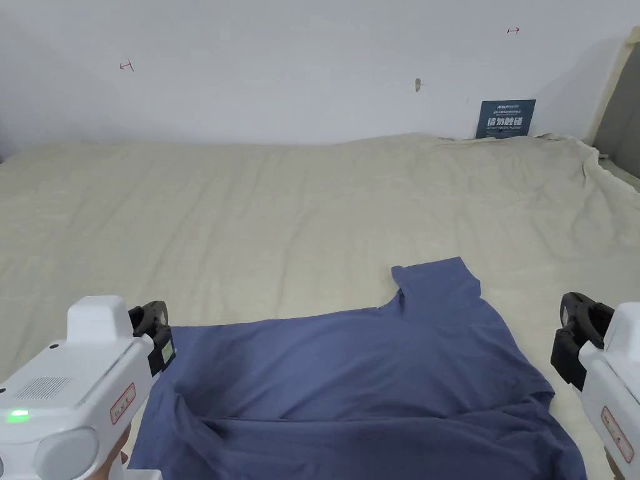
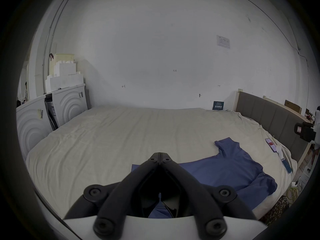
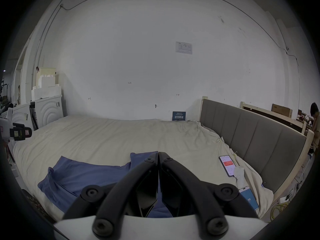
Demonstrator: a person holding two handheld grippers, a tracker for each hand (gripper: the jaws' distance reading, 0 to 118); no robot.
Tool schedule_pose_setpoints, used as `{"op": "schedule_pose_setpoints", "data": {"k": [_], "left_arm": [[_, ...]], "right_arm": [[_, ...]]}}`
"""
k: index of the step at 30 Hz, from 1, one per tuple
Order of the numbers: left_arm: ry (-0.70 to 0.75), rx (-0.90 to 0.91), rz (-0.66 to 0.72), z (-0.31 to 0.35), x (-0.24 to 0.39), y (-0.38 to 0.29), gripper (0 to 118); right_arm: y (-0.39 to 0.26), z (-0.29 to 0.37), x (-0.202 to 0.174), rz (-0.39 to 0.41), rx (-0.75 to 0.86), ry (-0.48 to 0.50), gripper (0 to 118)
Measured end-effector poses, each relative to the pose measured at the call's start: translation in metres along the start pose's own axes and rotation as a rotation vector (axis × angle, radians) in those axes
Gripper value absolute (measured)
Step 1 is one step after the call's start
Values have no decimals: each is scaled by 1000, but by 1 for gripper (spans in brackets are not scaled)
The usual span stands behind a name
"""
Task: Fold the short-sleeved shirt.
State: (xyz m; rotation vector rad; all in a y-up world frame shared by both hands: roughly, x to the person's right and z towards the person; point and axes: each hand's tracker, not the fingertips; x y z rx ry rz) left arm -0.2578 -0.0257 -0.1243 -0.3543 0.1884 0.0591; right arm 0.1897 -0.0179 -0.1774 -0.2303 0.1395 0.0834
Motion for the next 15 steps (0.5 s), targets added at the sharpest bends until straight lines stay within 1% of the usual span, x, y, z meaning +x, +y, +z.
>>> {"op": "schedule_pose_setpoints", "data": {"k": [6, 12, 13, 15], "left_arm": [[-6, -61, 17, -28, -14, 6, 0], [-8, -182, 43, -98, -41, 17, 1], [-14, -217, 59, -111, -47, 18, 5], [-11, -287, 81, -140, -58, 19, 31]], "right_arm": [[2, -16, 5, -10, -10, 10, 0], [4, -37, 7, 4, -27, 10, 0], [3, -40, 7, 6, -29, 9, 0], [1, -45, 7, 9, -41, 8, 0]]}}
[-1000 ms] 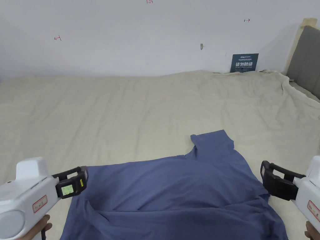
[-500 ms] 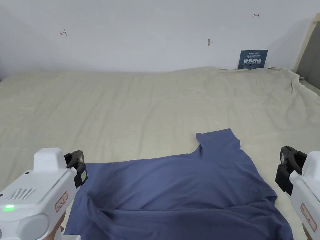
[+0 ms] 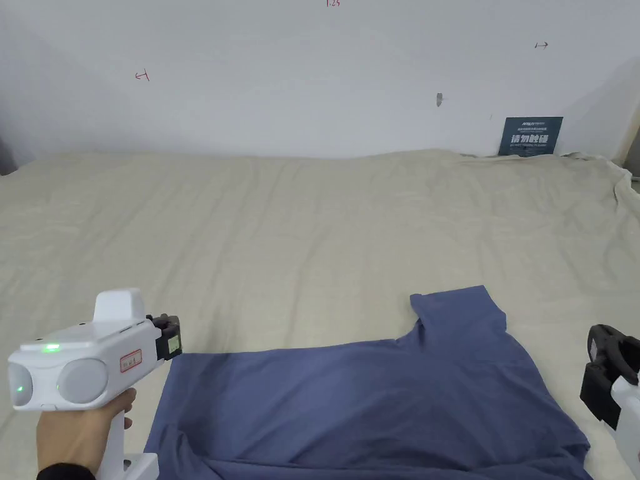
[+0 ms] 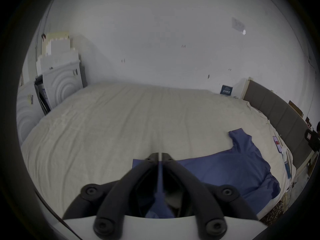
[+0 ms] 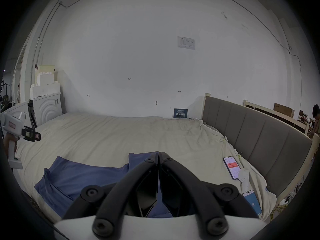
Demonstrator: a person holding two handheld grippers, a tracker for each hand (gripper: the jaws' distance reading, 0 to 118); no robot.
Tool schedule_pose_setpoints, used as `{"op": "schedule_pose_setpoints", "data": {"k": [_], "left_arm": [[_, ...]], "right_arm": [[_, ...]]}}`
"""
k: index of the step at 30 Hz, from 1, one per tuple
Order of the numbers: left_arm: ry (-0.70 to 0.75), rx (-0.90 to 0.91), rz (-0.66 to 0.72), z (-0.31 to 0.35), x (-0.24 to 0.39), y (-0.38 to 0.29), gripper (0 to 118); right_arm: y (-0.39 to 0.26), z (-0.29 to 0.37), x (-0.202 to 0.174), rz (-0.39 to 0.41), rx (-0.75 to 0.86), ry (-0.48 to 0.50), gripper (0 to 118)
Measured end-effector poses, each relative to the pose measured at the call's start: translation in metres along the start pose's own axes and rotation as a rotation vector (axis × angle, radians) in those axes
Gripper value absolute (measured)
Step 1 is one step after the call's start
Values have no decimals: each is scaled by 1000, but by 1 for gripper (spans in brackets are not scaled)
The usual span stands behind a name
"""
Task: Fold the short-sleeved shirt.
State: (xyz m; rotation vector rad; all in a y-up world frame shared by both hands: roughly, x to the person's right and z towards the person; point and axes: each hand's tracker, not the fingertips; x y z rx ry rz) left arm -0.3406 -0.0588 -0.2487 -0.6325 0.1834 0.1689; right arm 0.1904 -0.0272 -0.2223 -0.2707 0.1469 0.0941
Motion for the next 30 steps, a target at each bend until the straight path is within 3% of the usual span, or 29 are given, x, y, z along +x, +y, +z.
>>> {"op": "schedule_pose_setpoints", "data": {"k": [2, 4, 15, 17, 21, 23, 26, 27, 28, 29, 30], "left_arm": [[8, -62, 22, -29, -10, 5, 70], [27, -138, 37, -57, -19, 8, 84], [95, -397, 45, -176, -51, -14, 84], [107, -412, 27, -187, -52, -22, 74], [87, -396, -10, -186, -46, -29, 33], [71, -381, -23, -185, -42, -27, 3], [63, -373, -50, -182, -33, -28, 1], [55, -361, -60, -177, -32, -27, 1], [38, -335, -67, -171, -31, -25, 0], [23, -300, -69, -160, -27, -22, 0], [6, -279, -73, -151, -25, -19, 0]], "right_arm": [[-2, -7, 0, 2, -11, -1, 0], [5, -15, -17, 6, -26, -3, 0], [-10, -72, -17, 0, -113, -5, 0], [-13, -79, -17, 0, -123, -8, 0], [-14, -92, -18, -6, -147, -3, 0], [-12, -98, -19, -18, -158, 5, 0], [-10, -119, -17, -31, -174, 16, 2], [-10, -128, -13, -32, -184, 24, 8], [-7, -140, -11, -30, -206, 40, 20], [-4, -153, -9, -30, -206, 38, 48], [-2, -168, -7, -40, -218, 54, 68]]}}
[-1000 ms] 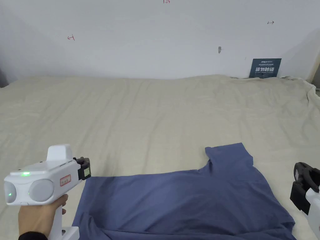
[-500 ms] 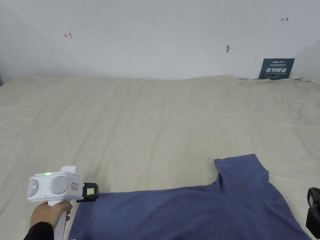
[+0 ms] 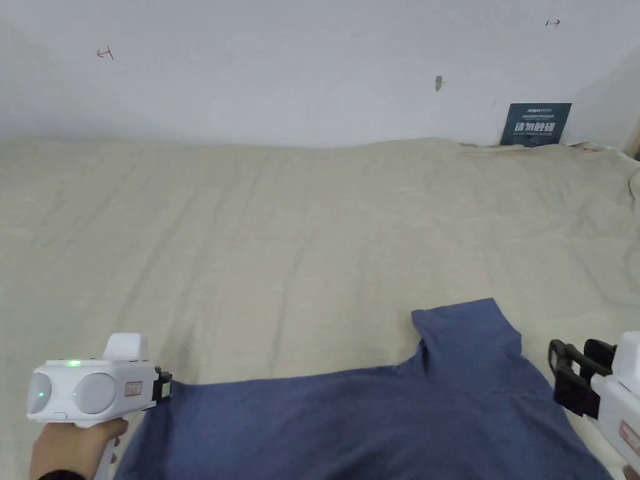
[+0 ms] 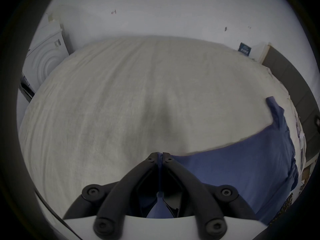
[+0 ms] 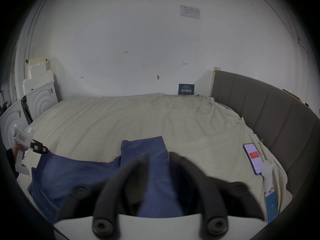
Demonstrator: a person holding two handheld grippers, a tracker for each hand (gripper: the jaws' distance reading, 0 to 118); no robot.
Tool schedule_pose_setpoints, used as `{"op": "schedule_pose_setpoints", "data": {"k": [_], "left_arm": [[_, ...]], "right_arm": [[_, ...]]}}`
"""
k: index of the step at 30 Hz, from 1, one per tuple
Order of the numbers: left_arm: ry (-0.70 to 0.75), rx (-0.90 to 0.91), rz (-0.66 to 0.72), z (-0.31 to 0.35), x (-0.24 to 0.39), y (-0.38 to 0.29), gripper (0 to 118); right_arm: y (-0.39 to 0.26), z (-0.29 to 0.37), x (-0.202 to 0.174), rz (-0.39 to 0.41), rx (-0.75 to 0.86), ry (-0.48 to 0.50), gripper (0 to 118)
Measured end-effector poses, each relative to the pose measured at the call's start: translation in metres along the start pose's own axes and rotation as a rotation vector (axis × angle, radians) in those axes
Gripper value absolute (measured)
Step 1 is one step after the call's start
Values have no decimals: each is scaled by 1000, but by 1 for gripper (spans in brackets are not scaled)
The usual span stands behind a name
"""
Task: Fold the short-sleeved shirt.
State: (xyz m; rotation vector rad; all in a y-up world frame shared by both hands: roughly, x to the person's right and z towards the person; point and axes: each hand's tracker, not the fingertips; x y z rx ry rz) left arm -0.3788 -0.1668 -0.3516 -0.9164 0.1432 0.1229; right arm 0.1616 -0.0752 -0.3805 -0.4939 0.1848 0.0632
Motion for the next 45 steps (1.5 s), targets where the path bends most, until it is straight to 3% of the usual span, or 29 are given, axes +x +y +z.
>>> {"op": "schedule_pose_setpoints", "data": {"k": [2, 11, 13, 15, 16, 22, 23, 24, 31, 37, 45], "left_arm": [[-33, 46, -8, 18, 2, 0, 0], [-59, 126, -44, 72, 12, 4, 0], [-63, 127, -38, 74, 12, 3, 0], [-67, 127, -36, 74, 11, 3, 0], [-65, 125, -37, 74, 11, 3, 0], [-62, 112, -31, 68, 8, 1, 0], [-61, 110, -28, 66, 6, 0, 0], [-60, 108, -25, 65, 6, 0, 0], [-50, 108, 22, 68, 0, -8, 0], [-55, 132, 85, 88, -7, -21, 0], [-41, 163, 112, 147, -6, -60, 0]], "right_arm": [[8, -30, 5, -7, -80, 27, 94], [13, -160, 15, 19, -318, 4, 94], [5, -173, 16, -3, -363, 6, 93], [-3, -188, 20, -86, -394, 13, 91], [-5, -193, 21, -93, -414, 6, 88], [-25, -203, 15, -63, -479, 17, 37], [-26, -202, 13, -50, -475, 27, 18], [-27, -198, 11, -48, -464, 38, 3], [-8, -136, 10, -39, -323, 90, 2], [11, -32, 23, -42, -163, 157, 2], [-15, 96, 42, -89, -57, 167, 2]]}}
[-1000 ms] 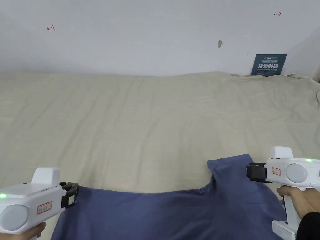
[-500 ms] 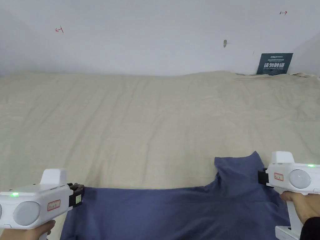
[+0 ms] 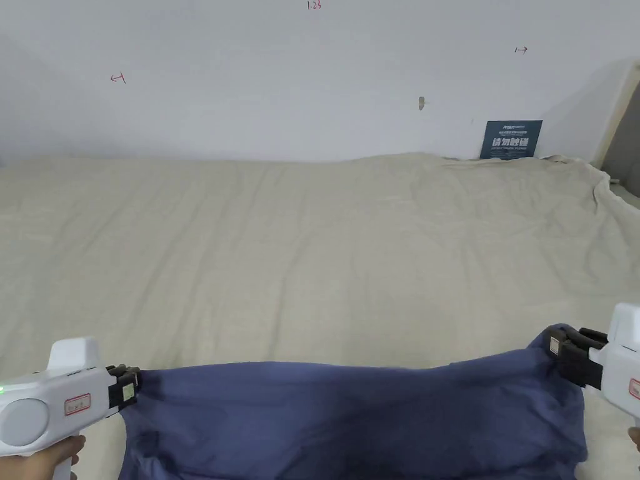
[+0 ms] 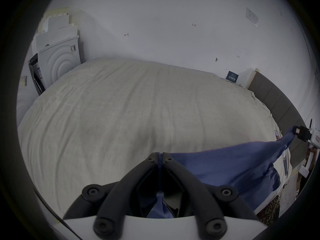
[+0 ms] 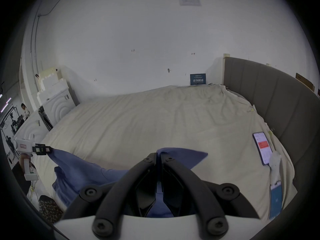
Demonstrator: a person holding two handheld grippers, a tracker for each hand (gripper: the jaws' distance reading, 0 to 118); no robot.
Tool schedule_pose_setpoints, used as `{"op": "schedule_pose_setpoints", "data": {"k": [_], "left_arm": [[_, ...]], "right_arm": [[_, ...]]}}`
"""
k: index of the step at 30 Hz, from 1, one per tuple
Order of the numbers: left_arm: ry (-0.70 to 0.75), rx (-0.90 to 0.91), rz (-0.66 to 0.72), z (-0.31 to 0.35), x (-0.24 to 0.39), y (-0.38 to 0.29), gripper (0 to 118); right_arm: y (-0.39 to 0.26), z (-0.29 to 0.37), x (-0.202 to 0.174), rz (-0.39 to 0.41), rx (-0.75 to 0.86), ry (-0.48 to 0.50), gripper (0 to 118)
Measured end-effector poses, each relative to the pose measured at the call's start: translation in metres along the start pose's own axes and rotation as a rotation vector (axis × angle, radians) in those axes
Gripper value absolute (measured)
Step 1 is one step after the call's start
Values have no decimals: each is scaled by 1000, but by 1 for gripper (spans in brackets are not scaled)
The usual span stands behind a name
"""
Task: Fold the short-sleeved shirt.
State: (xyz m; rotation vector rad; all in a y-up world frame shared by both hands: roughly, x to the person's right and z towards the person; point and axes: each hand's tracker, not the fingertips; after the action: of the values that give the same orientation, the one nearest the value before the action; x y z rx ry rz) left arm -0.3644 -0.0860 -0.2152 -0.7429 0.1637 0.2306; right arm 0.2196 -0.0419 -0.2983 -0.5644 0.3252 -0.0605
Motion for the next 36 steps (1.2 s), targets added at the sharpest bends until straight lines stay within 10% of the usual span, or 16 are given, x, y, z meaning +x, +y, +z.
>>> {"op": "schedule_pose_setpoints", "data": {"k": [14, 31, 34, 36], "left_arm": [[33, -106, 29, 34, -11, -113, 0], [132, -190, -46, 4, -5, -170, 3], [98, -207, 21, 10, -7, -159, 35], [97, -181, 46, 18, -5, -150, 89]], "right_arm": [[-132, 56, 16, -103, -135, -49, 2], [-199, 16, 17, -36, -318, -200, 3], [-188, 30, 11, -42, -277, -187, 23], [-173, 36, 6, -24, -260, -188, 79]]}}
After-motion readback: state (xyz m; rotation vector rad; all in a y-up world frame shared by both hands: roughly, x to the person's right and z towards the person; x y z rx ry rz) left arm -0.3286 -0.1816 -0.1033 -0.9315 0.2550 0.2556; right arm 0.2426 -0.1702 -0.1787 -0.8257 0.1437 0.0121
